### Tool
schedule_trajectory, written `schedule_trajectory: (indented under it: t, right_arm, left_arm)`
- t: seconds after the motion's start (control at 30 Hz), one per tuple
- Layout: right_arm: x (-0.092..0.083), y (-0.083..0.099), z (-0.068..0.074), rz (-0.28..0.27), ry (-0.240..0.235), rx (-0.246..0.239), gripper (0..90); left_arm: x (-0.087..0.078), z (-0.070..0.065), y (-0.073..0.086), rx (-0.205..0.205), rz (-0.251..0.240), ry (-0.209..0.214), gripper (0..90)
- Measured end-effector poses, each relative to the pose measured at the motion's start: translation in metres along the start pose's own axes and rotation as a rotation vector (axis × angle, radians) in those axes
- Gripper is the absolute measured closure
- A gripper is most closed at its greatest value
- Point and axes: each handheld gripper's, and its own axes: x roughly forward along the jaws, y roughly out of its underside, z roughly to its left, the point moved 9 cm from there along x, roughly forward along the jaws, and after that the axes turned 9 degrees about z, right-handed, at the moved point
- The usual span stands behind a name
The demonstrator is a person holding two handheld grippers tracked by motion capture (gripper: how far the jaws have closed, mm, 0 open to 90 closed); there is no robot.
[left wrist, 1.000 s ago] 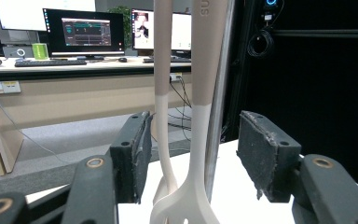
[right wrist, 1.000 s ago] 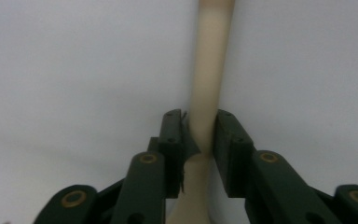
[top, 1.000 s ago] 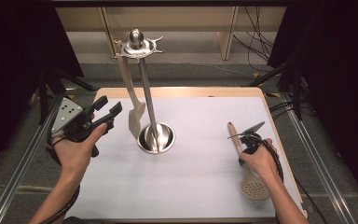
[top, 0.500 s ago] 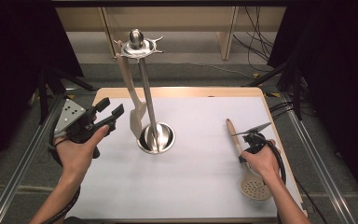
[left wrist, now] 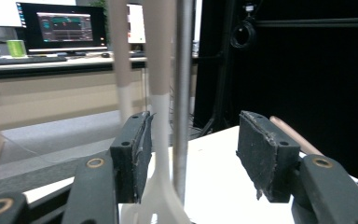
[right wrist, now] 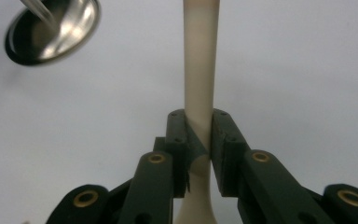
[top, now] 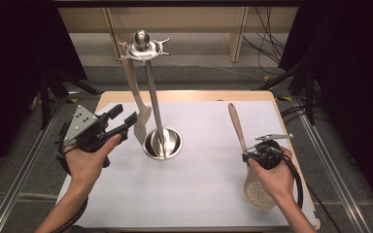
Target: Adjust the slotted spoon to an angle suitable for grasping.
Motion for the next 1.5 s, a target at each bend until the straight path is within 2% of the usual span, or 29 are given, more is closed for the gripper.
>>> schedule_trajectory:
  t: [0.07,0.1,0.13,0.23,0.33,0.37,0.4,0.6,0.63,0.7,0.73,0.77,0.8,0.83,0.9,0.93,0.97,1.0,1.07,1.17,1.2,1.23,1.27,1.3,1.33,1.37,1.4,1.47,1.5]
  right_arm:
    - [-0.006,-0.002,0.004,-0.038,-0.006,-0.017,79.3]
    - [-0.009,-0.004,0.01,-0.067,-0.02,-0.002,79.3]
    - [-0.011,-0.006,0.011,-0.095,-0.017,-0.032,79.3]
    - [-0.02,-0.01,0.017,-0.148,-0.021,-0.045,79.3]
    - [-0.029,-0.013,0.024,-0.183,-0.047,-0.058,79.3]
    - [-0.031,-0.013,0.026,-0.188,-0.045,-0.044,79.3]
    - [-0.032,-0.015,0.026,-0.202,-0.049,-0.061,79.3]
    - [-0.041,-0.019,0.036,-0.263,-0.063,-0.088,79.3]
    - [-0.043,-0.018,0.04,-0.261,-0.063,-0.067,79.3]
    - [-0.046,-0.021,0.043,-0.283,-0.064,-0.077,79.3]
    - [-0.048,-0.021,0.043,-0.281,-0.056,-0.099,79.3]
    - [-0.05,-0.02,0.048,-0.271,-0.07,-0.064,79.3]
    - [-0.051,-0.023,0.047,-0.302,-0.062,-0.102,79.3]
    - [-0.052,-0.023,0.051,-0.303,-0.073,-0.086,79.3]
    - [-0.054,-0.025,0.053,-0.31,-0.07,-0.114,79.3]
    - [-0.055,-0.024,0.058,-0.312,-0.087,-0.089,79.3]
    - [-0.056,-0.026,0.059,-0.324,-0.081,-0.116,79.3]
    - [-0.057,-0.026,0.063,-0.323,-0.092,-0.1,79.3]
    - [-0.058,-0.027,0.066,-0.337,-0.088,-0.133,79.3]
    - [-0.062,-0.027,0.075,-0.324,-0.1,-0.125,79.3]
    - [-0.061,-0.03,0.076,-0.345,-0.106,-0.155,79.3]
    - [-0.063,-0.03,0.079,-0.347,-0.101,-0.157,79.3]
    - [-0.063,-0.03,0.083,-0.342,-0.112,-0.144,79.3]
    - [-0.063,-0.032,0.082,-0.355,-0.097,-0.181,79.3]
    - [-0.064,-0.03,0.087,-0.341,-0.118,-0.144,79.3]
    - [-0.064,-0.032,0.087,-0.348,-0.114,-0.174,79.3]
    - [-0.063,-0.033,0.089,-0.363,-0.115,-0.182,79.3]
    - [-0.064,-0.031,0.093,-0.351,-0.12,-0.16,79.3]
    - [-0.063,-0.034,0.093,-0.369,-0.112,-0.202,79.3]
  left_arm:
    - [0.004,-0.007,-0.001,0.005,0.002,0.019,44.2]
    - [0.006,-0.011,-0.001,0.007,-0.001,0.03,44.2]
    - [0.009,-0.015,-0.002,0.012,0.001,0.041,44.2]
    - [0.017,-0.028,-0.005,0.026,0.005,0.071,44.1]
    - [0.026,-0.042,-0.01,0.045,0.006,0.099,44.0]
    - [0.029,-0.047,-0.012,0.051,0.007,0.108,43.9]
    - [0.033,-0.053,-0.014,0.052,0.007,0.119,43.9]
    - [0.05,-0.076,-0.019,0.066,0.023,0.165,43.6]
    - [0.052,-0.079,-0.02,0.07,0.027,0.17,43.6]
    - [0.057,-0.084,-0.021,0.072,0.032,0.179,43.4]
    - [0.059,-0.086,-0.022,0.076,0.035,0.183,43.3]
    - [0.061,-0.088,-0.022,0.08,0.038,0.185,43.3]
    - [0.062,-0.09,-0.022,0.084,0.045,0.188,43.2]
    - [0.065,-0.092,-0.022,0.086,0.054,0.194,42.9]
    - [0.069,-0.095,-0.019,0.09,0.08,0.207,41.9]
    - [0.071,-0.096,-0.018,0.106,0.087,0.214,41.7]
    - [0.072,-0.097,-0.018,0.115,0.09,0.215,41.6]
    - [0.073,-0.1,-0.017,0.091,0.092,0.218,41.6]
    - [0.075,-0.103,-0.016,0.088,0.095,0.226,41.4]
    - [0.078,-0.107,-0.017,0.088,0.098,0.235,40.9]
    - [0.079,-0.108,-0.018,0.086,0.099,0.239,40.5]
    - [0.081,-0.11,-0.018,0.087,0.102,0.243,40.2]
    - [0.083,-0.109,-0.019,0.118,0.104,0.248,40.0]
    - [0.084,-0.11,-0.019,0.127,0.107,0.249,39.9]
    - [0.086,-0.112,-0.02,0.13,0.109,0.254,39.9]
    - [0.088,-0.113,-0.02,0.135,0.113,0.258,39.8]
    - [0.089,-0.114,-0.02,0.136,0.118,0.259,39.8]
    - [0.091,-0.117,-0.021,0.14,0.119,0.269,39.8]
    - [0.093,-0.118,-0.021,0.137,0.121,0.275,39.8]
